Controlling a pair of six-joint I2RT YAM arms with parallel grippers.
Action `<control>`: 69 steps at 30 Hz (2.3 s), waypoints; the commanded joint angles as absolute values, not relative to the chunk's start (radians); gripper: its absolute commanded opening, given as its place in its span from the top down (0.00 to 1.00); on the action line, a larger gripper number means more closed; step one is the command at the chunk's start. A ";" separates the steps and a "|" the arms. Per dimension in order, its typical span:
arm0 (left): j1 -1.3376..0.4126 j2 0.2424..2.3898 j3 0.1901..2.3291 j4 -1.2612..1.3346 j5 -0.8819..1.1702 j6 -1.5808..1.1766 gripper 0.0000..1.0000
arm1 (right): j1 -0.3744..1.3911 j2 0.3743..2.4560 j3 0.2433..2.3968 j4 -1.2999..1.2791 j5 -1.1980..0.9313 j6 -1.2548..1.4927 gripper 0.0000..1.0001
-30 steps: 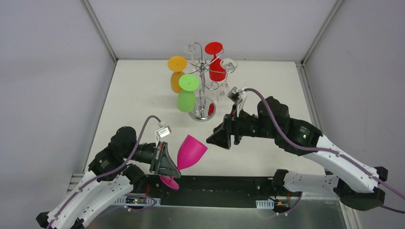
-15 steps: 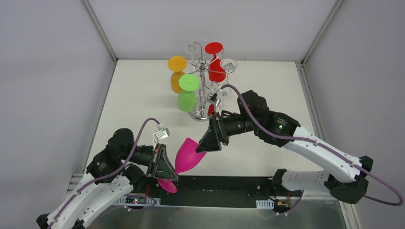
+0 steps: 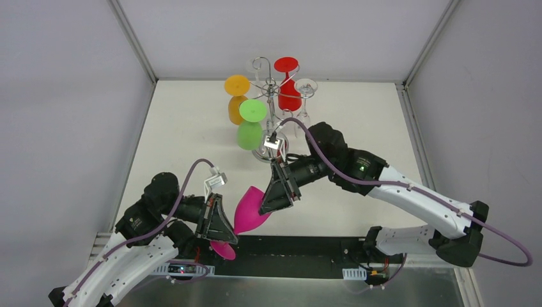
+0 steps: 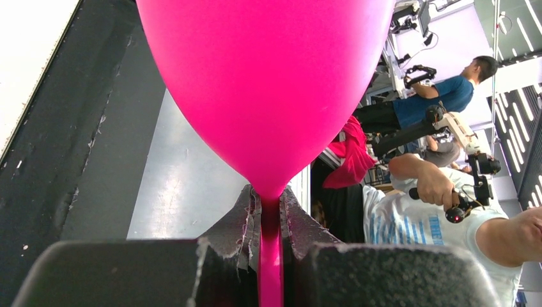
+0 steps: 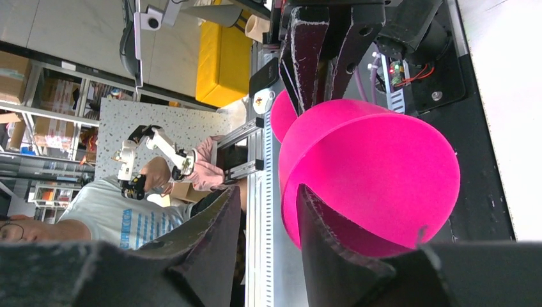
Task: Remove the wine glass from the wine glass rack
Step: Place the wine glass at the center of the board.
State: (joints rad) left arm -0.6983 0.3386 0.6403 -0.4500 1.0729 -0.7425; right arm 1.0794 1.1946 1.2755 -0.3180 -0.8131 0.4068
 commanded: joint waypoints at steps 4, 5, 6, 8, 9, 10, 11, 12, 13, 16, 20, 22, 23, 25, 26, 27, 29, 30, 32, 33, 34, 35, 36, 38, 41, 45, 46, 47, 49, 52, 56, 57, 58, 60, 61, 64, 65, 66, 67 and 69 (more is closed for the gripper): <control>-0.688 0.330 0.658 -0.417 1.104 -0.721 1.00 | 1.106 1.214 1.344 -0.310 -0.865 0.384 0.72; -0.689 0.332 0.659 -0.417 1.104 -0.720 1.00 | 1.108 1.216 1.345 -0.312 -0.868 0.382 0.75; -0.689 0.332 0.660 -0.417 1.104 -0.719 1.00 | 1.108 1.216 1.346 -0.313 -0.870 0.381 0.79; -0.689 0.333 0.661 -0.417 1.103 -0.718 1.00 | 1.109 1.216 1.346 -0.313 -0.874 0.380 0.87; -0.689 0.333 0.661 -0.417 1.103 -0.717 1.00 | 1.110 1.216 1.347 -0.314 -0.875 0.379 0.91; -0.689 0.334 0.662 -0.417 1.102 -0.716 1.00 | 1.111 1.216 1.345 -0.314 -0.876 0.379 0.94; -0.688 0.335 0.662 -0.418 1.100 -0.714 1.00 | 1.112 1.215 1.344 -0.313 -0.877 0.379 0.98; -0.689 0.336 0.662 -0.417 1.100 -0.713 1.00 | 1.112 1.213 1.342 -0.312 -0.879 0.379 1.00; -0.689 0.338 0.661 -0.417 1.100 -0.711 1.00 | 1.113 1.213 1.340 -0.310 -0.883 0.379 1.00; -0.689 0.342 0.658 -0.417 1.098 -0.702 0.98 | 1.116 1.206 1.327 -0.299 -0.891 0.376 1.00; -0.689 0.345 0.656 -0.420 1.082 -0.687 0.79 | 1.120 1.186 1.300 -0.267 -0.901 0.379 1.00; -0.689 0.350 0.658 -0.422 1.073 -0.681 0.68 | 1.121 1.177 1.291 -0.263 -0.904 0.379 1.00; -0.689 0.351 0.660 -0.423 1.067 -0.679 0.66 | 1.121 1.172 1.287 -0.267 -0.905 0.376 1.00; -0.689 0.358 0.667 -0.428 1.053 -0.674 0.60 | 1.121 1.163 1.285 -0.286 -0.904 0.365 1.00; -0.689 0.360 0.671 -0.429 1.043 -0.672 0.57 | 1.120 1.157 1.283 -0.301 -0.900 0.356 1.00; -0.689 0.364 0.678 -0.432 1.034 -0.666 0.53 | 1.120 1.152 1.280 -0.314 -0.895 0.347 1.00; -0.689 0.374 0.689 -0.440 1.010 -0.650 0.49 | 1.121 1.144 1.267 -0.337 -0.880 0.330 1.00; -0.689 0.380 0.699 -0.443 0.997 -0.644 0.47 | 1.121 1.140 1.264 -0.356 -0.875 0.320 1.00; -0.689 0.394 0.711 -0.453 0.966 -0.632 0.44 | 1.121 1.127 1.257 -0.402 -0.858 0.286 1.00; -0.689 0.400 0.718 -0.461 0.946 -0.626 0.43 | 1.119 1.116 1.250 -0.421 -0.846 0.274 1.00; -0.689 0.405 0.721 -0.470 0.923 -0.619 0.42 | 1.119 1.105 1.242 -0.437 -0.829 0.264 1.00; -0.689 0.409 0.727 -0.480 0.906 -0.614 0.41 | 1.116 1.092 1.233 -0.452 -0.818 0.258 1.00; -0.688 0.412 0.731 -0.489 0.887 -0.608 0.39 | 1.114 1.079 1.224 -0.465 -0.805 0.252 1.00; -0.689 0.416 0.741 -0.508 0.841 -0.595 0.38 | 1.110 1.055 1.214 -0.504 -0.763 0.239 1.00; -0.689 0.417 0.765 -0.542 0.742 -0.580 0.38 | 1.094 1.021 1.220 -0.599 -0.661 0.208 1.00; -0.689 0.403 0.809 -0.590 0.597 -0.561 0.37 | 1.049 0.996 1.252 -0.744 -0.494 0.173 1.00; -0.689 0.396 0.817 -0.597 0.559 -0.555 0.37 | 1.034 0.991 1.257 -0.772 -0.458 0.164 1.00; -0.688 0.385 0.821 -0.601 0.534 -0.546 0.36 | 1.017 0.983 1.258 -0.790 -0.426 0.161 1.00; -0.689 0.366 0.821 -0.609 0.480 -0.530 0.33 | 0.979 0.972 1.253 -0.812 -0.375 0.161 1.00; -0.688 0.348 0.812 -0.616 0.418 -0.508 0.31 | 0.913 0.982 1.257 -0.859 -0.301 0.161 1.00; -0.689 0.343 0.798 -0.625 0.383 -0.485 0.30 | 0.823 1.000 1.274 -0.907 -0.158 0.150 1.00; -0.688 0.339 0.791 -0.629 0.369 -0.477 0.29 | 0.798 1.010 1.280 -0.919 -0.112 0.150 1.00; -0.688 0.333 0.781 -0.632 0.357 -0.466 0.29 | 0.781 1.025 1.291 -0.933 -0.070 0.146 1.00; -0.689 0.322 0.765 -0.638 0.326 -0.452 0.26 | 0.760 1.066 1.319 -0.974 0.059 0.139 1.00; -0.689 0.318 0.757 -0.638 0.321 -0.448 0.25 | 0.747 1.085 1.339 -0.992 0.107 0.131 1.00; -0.688 0.310 0.746 -0.639 0.319 -0.437 0.21 | 0.674 1.131 1.372 -1.008 0.218 0.105 1.00; -0.689 0.307 0.743 -0.638 0.318 -0.436 0.21 | 0.645 1.153 1.382 -1.008 0.249 0.097 1.00; -0.689 0.302 0.743 -0.639 0.315 -0.436 0.20 | 0.620 1.171 1.393 -1.007 0.282 0.092 1.00; -0.689 0.297 0.739 -0.638 0.311 -0.437 0.19 | 0.596 1.190 1.405 -1.006 0.313 0.088 1.00; -0.688 0.288 0.735 -0.638 0.312 -0.437 0.11 | 0.571 1.229 1.432 -1.006 0.387 0.079 1.00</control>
